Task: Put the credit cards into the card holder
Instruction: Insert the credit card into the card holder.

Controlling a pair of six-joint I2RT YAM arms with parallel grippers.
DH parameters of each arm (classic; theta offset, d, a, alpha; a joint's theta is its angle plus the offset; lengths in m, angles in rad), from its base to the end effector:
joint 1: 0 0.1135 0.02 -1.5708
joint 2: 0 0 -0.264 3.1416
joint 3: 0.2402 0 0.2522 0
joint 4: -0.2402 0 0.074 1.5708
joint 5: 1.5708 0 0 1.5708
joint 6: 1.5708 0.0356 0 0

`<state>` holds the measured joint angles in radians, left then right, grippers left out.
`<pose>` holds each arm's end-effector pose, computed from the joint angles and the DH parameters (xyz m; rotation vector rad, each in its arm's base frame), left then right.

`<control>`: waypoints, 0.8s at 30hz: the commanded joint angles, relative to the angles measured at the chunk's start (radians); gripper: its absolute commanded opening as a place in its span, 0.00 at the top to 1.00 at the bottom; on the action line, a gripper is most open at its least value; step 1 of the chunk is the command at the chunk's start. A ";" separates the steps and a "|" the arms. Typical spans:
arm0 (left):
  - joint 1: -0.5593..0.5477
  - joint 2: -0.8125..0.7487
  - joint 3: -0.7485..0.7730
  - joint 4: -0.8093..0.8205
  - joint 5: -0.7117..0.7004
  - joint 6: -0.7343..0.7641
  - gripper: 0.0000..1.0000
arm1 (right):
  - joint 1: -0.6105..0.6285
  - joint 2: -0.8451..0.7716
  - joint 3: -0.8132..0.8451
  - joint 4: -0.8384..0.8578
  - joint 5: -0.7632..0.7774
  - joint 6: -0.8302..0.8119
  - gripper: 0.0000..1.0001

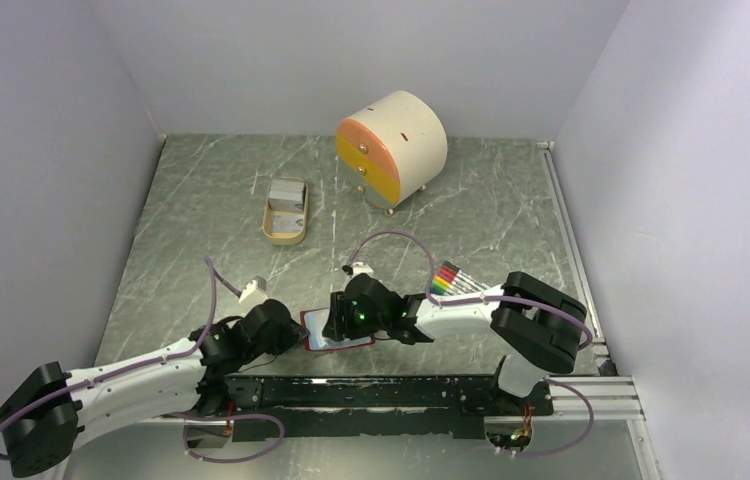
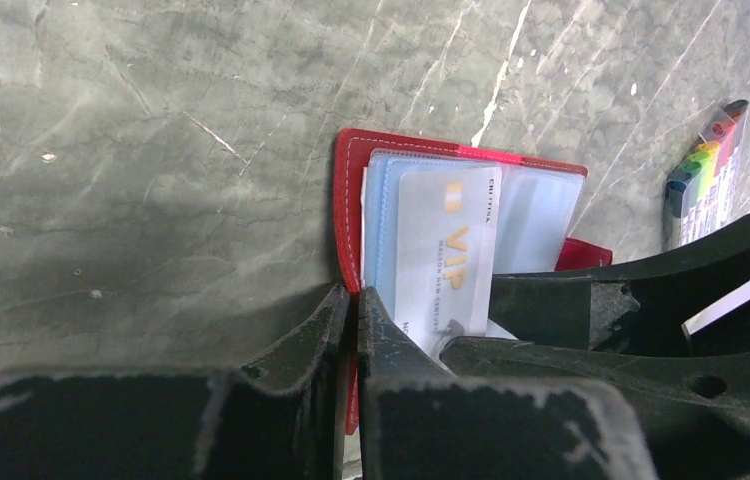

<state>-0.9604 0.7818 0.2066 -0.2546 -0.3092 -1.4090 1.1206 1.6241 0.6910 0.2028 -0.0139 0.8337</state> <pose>0.0912 -0.1115 0.1370 -0.6994 2.3893 -0.7484 0.1343 0.2791 0.1429 -0.3681 2.4941 0.9436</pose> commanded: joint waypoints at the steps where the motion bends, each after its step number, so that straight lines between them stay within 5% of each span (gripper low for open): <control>1: -0.008 -0.006 -0.009 0.022 0.010 0.010 0.91 | 0.002 0.008 0.019 -0.027 0.009 -0.025 0.48; 17: -0.008 -0.063 -0.003 0.089 0.039 0.046 0.91 | 0.020 0.002 -0.010 0.102 -0.089 -0.032 0.66; 24: -0.008 -0.121 0.019 0.062 0.042 0.051 0.91 | 0.017 0.002 -0.017 0.108 -0.085 -0.030 0.56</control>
<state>-0.9604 0.6891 0.2012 -0.2527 -0.3069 -1.3647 1.1282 1.6398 0.6865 0.2440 -0.0750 0.8032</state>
